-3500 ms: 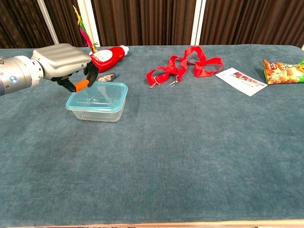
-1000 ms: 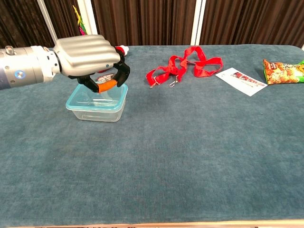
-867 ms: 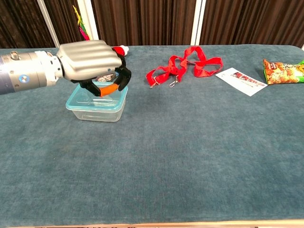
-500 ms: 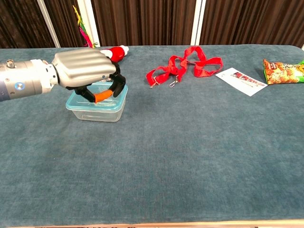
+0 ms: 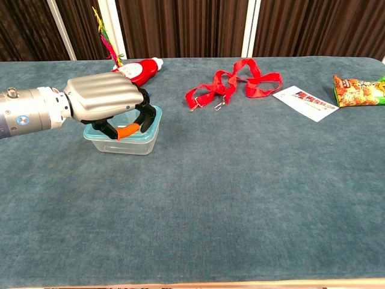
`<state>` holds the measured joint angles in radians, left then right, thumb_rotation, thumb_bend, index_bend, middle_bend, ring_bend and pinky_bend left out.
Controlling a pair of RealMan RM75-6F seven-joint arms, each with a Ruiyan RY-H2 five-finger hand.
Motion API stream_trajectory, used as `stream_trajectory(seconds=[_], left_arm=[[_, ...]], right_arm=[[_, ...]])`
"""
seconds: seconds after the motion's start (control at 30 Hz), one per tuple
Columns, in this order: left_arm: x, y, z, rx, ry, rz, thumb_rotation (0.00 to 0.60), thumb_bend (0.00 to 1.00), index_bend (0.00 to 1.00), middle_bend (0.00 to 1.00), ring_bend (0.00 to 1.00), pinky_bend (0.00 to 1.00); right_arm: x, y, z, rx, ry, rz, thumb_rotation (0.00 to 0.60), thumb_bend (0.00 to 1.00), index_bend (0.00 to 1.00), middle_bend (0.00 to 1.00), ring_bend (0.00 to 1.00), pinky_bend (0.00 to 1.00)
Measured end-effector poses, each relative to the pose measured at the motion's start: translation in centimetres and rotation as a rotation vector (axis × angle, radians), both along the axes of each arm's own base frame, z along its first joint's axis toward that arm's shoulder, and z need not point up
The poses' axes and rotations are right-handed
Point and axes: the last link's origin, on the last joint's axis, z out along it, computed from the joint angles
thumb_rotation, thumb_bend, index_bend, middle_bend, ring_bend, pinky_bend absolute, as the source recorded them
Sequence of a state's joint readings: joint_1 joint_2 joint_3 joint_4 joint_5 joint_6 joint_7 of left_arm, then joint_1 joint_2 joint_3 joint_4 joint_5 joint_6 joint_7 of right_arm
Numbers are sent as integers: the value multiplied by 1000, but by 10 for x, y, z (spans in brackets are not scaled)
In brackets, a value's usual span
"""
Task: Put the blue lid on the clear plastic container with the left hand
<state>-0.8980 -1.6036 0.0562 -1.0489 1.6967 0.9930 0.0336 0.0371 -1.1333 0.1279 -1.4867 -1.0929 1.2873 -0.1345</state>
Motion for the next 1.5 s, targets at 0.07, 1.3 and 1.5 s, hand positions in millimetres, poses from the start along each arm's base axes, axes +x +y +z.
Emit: stream_trajectory(seconds=[0.07,1.3,1.5], left_arm=[[0,0,0,-5,0,4,600,568,514,520,298,343],[-9,-5,-10,-11,54,-6,600,569,520,519,298,342],[-11,-4,-10,-5,53,-3,600,569,520,519,298,342]], right_arm=[[0,0,0,1,-1,0,600,312,71,51,42,0],[-1,1,6,-20,-8,-3,600,312,72,51,42,0],[-1,1,6,-21,-9,-3,600,312,72,51,42,0]])
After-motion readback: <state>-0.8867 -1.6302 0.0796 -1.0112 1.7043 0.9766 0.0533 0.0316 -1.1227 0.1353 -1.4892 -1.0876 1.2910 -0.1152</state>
